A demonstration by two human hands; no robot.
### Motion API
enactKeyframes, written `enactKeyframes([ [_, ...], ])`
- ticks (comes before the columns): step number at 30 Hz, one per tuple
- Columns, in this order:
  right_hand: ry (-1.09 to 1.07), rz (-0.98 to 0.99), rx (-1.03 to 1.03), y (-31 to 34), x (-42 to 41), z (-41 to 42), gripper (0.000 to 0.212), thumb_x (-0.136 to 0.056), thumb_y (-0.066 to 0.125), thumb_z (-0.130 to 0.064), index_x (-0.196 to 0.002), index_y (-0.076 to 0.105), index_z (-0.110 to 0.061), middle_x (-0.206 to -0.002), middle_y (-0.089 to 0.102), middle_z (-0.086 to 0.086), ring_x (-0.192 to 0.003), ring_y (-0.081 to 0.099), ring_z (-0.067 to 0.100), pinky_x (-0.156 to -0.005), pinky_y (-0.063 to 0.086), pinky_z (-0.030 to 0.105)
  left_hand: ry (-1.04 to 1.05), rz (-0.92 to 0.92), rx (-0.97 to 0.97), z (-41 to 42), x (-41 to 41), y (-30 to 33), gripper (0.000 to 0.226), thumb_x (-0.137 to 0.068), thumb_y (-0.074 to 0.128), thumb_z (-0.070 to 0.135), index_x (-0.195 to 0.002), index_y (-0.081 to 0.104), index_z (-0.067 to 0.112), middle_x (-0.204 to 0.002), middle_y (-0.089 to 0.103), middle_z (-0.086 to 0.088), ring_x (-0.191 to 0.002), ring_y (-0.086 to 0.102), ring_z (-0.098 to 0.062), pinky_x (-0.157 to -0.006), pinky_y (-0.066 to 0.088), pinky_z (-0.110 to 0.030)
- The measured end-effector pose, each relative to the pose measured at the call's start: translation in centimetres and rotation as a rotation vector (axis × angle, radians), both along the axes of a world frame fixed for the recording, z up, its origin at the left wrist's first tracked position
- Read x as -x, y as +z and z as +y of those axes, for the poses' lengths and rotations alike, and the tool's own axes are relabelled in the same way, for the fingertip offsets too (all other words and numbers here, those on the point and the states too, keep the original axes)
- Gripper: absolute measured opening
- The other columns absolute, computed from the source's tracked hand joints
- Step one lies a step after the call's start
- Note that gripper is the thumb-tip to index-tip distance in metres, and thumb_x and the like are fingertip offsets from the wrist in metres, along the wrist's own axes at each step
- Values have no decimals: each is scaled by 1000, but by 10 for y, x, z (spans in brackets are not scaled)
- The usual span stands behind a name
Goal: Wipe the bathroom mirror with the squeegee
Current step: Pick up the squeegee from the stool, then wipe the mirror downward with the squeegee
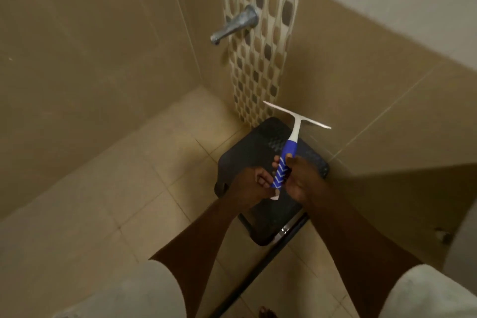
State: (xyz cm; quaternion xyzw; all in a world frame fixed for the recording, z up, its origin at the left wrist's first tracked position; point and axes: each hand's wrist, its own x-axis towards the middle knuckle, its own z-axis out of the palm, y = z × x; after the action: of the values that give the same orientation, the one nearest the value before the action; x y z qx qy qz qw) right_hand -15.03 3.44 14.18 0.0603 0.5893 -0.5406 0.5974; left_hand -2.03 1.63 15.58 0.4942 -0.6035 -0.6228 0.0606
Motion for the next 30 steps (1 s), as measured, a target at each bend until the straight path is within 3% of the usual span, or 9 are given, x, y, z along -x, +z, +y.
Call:
enactKeyframes([
  [4,3,26,74,51,-8,6,28,-99,41,-17,-123,50,-4,-92,60,8,-80,56,18,-72,46,33,13,55,42,5,-7,46,28,-67,80,5,-89,63,6,-78,63,-1,-69,59,-9,-65,50,-18],
  [8,3,32,169,113,-14,14,36,-99,41,-15,-130,48,3,-101,61,15,-84,58,23,-82,48,38,18,154,125,9,-13,102,27,-64,80,-2,-82,62,7,-75,63,-4,-67,58,-9,-62,50,-14],
  [11,-13,130,227,165,-19,21,21,-99,41,-11,-103,57,3,-82,60,11,-72,57,21,-68,49,35,22,218,170,12,-15,144,27,-63,79,-5,-78,61,8,-75,63,-6,-70,58,-13,-67,50,-20],
  [14,-24,231,294,215,-25,28,25,-98,41,-10,-79,55,-3,-70,55,11,-62,52,22,-59,46,35,16,287,218,15,-17,184,28,-63,79,-8,-74,60,9,-73,62,-5,-68,58,-13,-65,51,-20],
  [18,-34,341,399,283,-34,40,17,-97,41,-6,-85,53,-3,-72,52,12,-61,49,21,-58,45,34,-30,360,303,20,-21,245,24,-63,78,-9,-74,63,7,-72,64,-8,-65,61,-13,-65,53,-26],
  [22,-69,400,497,351,-42,52,15,-97,38,0,-91,51,-4,-69,55,10,-52,50,16,-46,46,27,-85,429,374,24,-21,301,27,-65,75,-13,-66,61,9,-61,64,0,-55,58,-4,-61,49,-19],
  [27,-72,489,615,425,-43,80,18,-97,37,0,-84,50,-2,-65,52,11,-50,46,19,-50,40,31,-159,514,439,33,-15,368,21,-66,77,-7,-72,64,8,-74,63,-12,-70,58,-21,-74,49,-34],
  [30,-94,549,660,461,-38,97,18,-98,38,-1,-84,51,-3,-67,53,11,-51,46,20,-51,41,33,-207,546,482,41,-4,402,21,-66,77,-7,-74,64,8,-75,63,-13,-73,57,-24,-76,49,-36],
])
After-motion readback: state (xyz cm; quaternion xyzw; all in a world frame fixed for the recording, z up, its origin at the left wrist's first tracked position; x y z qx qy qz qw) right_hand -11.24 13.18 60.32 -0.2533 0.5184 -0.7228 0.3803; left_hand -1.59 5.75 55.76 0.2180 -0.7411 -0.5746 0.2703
